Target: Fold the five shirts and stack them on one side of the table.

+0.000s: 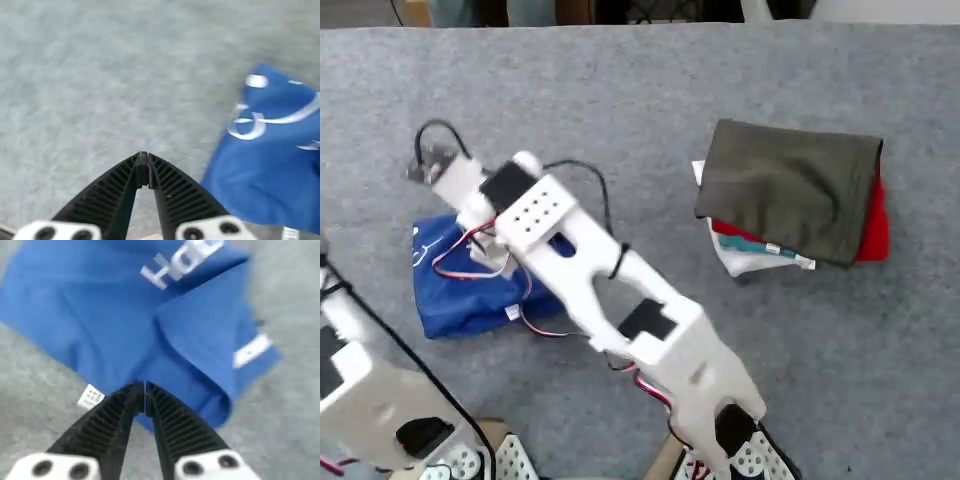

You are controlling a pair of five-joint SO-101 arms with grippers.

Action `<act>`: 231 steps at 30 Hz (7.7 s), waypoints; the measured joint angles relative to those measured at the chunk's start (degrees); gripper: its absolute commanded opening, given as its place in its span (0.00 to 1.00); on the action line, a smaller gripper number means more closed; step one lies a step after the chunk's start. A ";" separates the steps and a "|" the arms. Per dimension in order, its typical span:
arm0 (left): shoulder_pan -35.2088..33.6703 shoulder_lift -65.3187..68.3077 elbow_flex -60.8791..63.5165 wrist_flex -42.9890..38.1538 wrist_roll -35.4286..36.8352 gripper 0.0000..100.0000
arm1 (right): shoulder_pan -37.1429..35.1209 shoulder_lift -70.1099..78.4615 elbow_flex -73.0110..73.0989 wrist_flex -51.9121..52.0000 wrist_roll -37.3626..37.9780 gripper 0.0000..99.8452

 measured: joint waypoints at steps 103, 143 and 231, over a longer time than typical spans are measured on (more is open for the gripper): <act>23.21 1.41 11.52 -18.81 -4.31 0.03 | 12.75 1.49 -18.20 7.74 -1.23 0.01; 22.51 2.64 8.18 -18.99 -17.85 0.03 | 5.80 -32.53 42.90 -5.63 -11.60 0.05; -2.64 0.35 17.85 -23.65 -17.93 0.03 | 55.82 -2.81 -13.01 7.65 -17.32 0.01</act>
